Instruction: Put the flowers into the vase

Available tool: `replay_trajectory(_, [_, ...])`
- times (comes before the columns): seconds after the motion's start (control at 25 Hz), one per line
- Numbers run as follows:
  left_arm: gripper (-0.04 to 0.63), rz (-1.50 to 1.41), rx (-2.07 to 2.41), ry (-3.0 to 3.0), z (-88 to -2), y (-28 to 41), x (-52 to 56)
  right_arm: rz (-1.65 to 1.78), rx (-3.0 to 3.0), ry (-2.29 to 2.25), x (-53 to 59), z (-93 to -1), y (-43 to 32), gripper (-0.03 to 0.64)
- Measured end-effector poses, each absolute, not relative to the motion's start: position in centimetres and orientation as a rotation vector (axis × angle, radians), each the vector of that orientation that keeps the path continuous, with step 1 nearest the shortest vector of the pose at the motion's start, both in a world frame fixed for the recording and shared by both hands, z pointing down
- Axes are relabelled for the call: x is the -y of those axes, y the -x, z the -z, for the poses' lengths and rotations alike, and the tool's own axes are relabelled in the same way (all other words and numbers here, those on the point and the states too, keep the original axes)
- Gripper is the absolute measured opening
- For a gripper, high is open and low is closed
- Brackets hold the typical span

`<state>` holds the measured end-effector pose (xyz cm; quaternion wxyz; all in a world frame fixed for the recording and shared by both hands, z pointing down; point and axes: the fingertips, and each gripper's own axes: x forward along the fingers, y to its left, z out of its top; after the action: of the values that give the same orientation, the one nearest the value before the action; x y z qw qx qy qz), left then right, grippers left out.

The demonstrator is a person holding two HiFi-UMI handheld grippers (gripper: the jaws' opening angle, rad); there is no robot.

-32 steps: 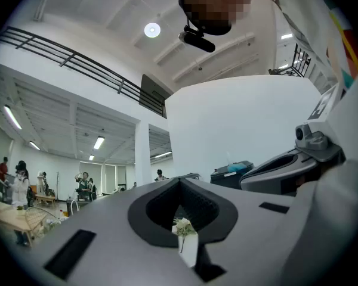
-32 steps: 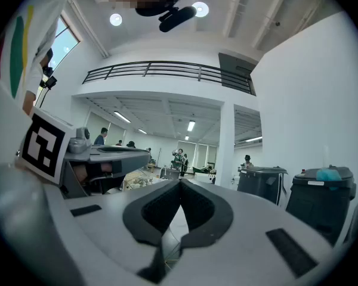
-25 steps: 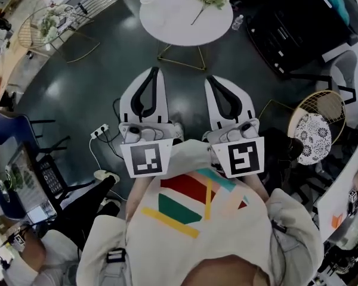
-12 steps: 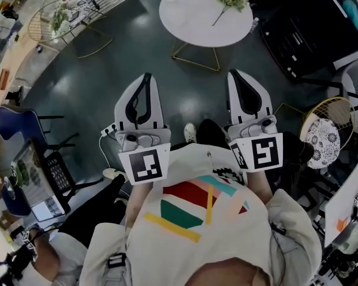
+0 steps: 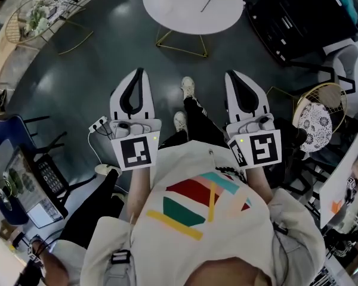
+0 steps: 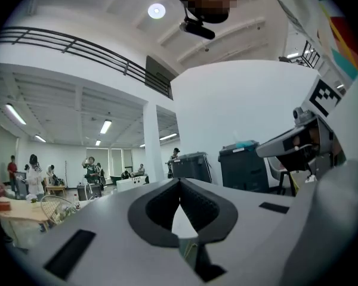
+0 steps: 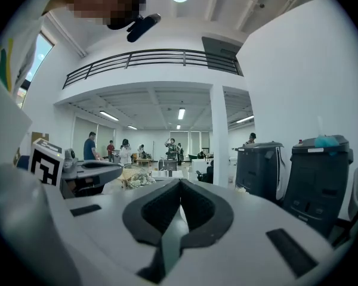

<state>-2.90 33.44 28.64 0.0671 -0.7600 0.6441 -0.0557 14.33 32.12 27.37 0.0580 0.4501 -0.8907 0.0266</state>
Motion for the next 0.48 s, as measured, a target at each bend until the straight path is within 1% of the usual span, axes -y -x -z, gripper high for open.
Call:
replay_trajectory(0.2, [0.006,0.198,-1.934,2.338,-30.0,2.3,-32.2,-0.177,2.724,-1.313,-29.9,-29.0,-13.1,0.012])
replay_trajectory(0.36, [0.006,0.176,-2.024,2.349,-31.5,3.7,-30.3,-0.213,2.716,-1.241,-28.0,-30.6,-10.8,0.012])
replay_trajectory(0.48, [0.006,0.226,-2.058,2.370,-33.1,4.5,-28.7,-0.228,2.681,-1.187,-26.4,-31.9,-10.1,0.012])
